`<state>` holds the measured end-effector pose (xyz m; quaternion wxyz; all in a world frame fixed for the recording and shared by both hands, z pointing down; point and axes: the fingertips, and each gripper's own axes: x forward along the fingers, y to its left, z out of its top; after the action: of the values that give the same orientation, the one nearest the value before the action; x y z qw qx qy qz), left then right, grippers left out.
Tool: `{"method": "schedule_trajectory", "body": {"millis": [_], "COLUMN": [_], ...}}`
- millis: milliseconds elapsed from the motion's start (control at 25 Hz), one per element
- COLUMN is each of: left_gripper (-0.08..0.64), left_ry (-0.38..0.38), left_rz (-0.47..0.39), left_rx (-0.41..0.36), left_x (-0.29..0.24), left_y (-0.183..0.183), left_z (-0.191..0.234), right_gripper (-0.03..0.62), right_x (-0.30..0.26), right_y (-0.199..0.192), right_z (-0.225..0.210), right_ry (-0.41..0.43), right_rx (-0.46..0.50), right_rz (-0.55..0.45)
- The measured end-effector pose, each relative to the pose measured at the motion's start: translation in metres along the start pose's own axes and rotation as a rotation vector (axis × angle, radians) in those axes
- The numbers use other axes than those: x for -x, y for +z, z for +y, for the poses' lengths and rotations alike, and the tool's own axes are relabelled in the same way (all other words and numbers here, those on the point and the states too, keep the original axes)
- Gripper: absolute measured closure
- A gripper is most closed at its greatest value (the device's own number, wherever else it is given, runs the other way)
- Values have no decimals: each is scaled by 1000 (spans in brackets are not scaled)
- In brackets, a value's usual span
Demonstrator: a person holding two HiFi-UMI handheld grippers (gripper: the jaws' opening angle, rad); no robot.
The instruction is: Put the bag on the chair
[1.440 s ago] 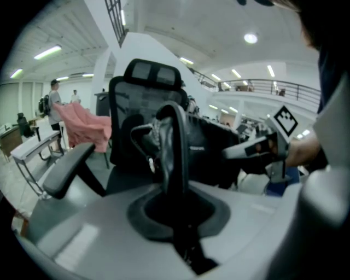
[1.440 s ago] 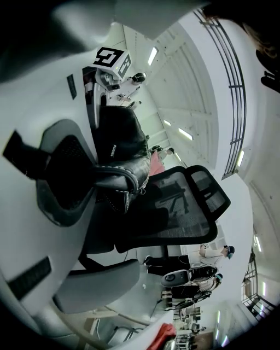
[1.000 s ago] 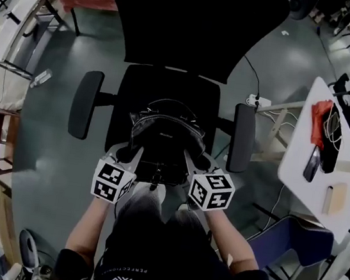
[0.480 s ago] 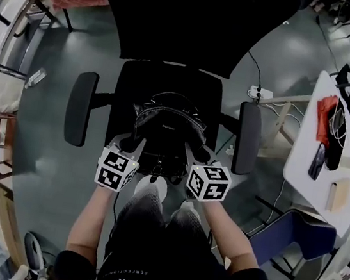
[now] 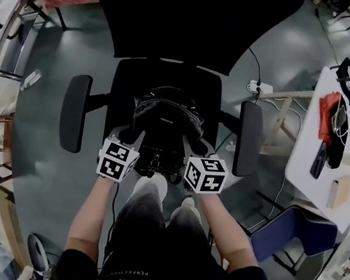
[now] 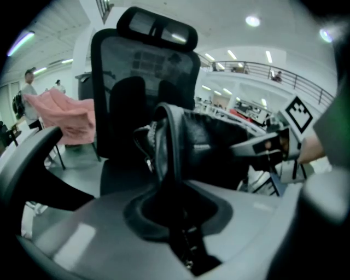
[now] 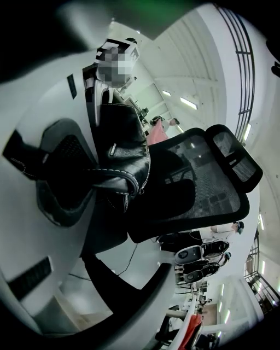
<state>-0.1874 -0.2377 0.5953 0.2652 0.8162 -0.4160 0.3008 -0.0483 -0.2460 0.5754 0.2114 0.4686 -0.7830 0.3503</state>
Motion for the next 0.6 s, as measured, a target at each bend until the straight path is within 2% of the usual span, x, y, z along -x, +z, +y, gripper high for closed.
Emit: {"method": "schedule_trajectory", "body": {"millis": [600], "left_gripper": [468], "left_ry": [23], "left_rz": [31], "left_rx": [27], "left_x": [-30], "left_y": [1], "left_z": [24], "right_gripper": [523], "right_x": [-38], "right_y": [8], "right_z": [-16], "right_ry": [-37], "right_rx": [49], "right_rz": [34]}}
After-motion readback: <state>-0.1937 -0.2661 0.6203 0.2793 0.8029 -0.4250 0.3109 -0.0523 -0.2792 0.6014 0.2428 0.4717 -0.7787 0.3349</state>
